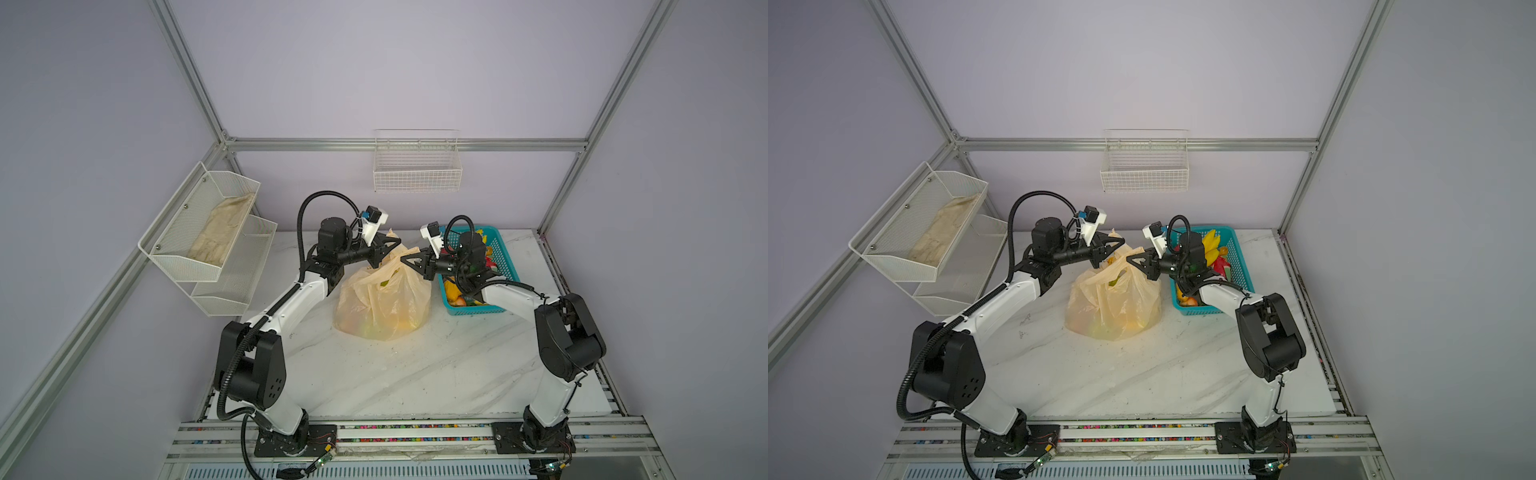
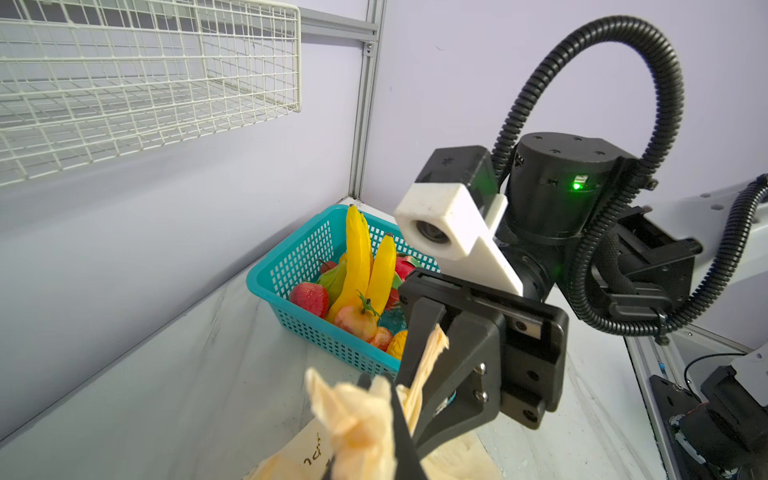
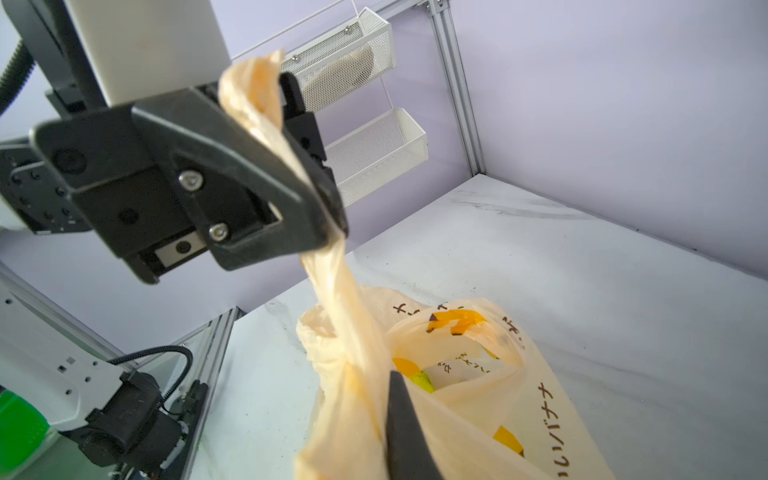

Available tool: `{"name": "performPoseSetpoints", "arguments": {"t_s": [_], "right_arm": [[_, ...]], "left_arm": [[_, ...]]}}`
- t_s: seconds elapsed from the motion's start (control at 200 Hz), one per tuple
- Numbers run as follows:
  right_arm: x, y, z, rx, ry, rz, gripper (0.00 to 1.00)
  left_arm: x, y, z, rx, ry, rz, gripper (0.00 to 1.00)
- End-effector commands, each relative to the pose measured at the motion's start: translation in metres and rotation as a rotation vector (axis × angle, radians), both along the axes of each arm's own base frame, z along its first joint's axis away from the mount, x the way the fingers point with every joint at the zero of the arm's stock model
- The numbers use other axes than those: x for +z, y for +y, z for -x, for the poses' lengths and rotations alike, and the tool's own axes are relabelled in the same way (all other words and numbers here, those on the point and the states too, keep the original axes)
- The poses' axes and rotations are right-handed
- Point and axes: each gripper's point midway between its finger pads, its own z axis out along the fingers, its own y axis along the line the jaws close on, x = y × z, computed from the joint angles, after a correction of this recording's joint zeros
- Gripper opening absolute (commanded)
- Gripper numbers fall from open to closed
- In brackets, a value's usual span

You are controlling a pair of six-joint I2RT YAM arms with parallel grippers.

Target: Place the fake fruits into the plastic bag and tie a complex knot

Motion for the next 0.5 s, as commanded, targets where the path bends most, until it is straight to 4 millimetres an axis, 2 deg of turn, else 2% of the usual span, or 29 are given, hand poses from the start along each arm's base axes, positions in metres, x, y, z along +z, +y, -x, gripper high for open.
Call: {"name": "performPoseSetpoints", "arguments": {"t_s": [0.0, 0.23, 0.375, 0.495], "right_arm": [[0.011, 0.001, -0.014, -0.061, 0.055, -0.031, 0.06], [0.021, 0.009, -0.016, -0.079, 0.112, -0.075, 0.00], [0.020, 0.009, -0.021, -0.098, 0.141, -0.080, 0.00], [0.017, 0.011, -0.020, -0.079, 0.125, -0.073, 0.00]], "left_arm": [[0.017, 0.007, 0.017, -0.002, -0.125, 0.017, 0.02], [-0.014, 0.001, 0.032, -0.033, -0.151, -0.022, 0.07], [-0.035, -0.005, 0.037, -0.029, -0.149, -0.057, 0.20], [-0.051, -0.008, 0.038, -0.026, -0.127, -0.069, 0.27]]}}
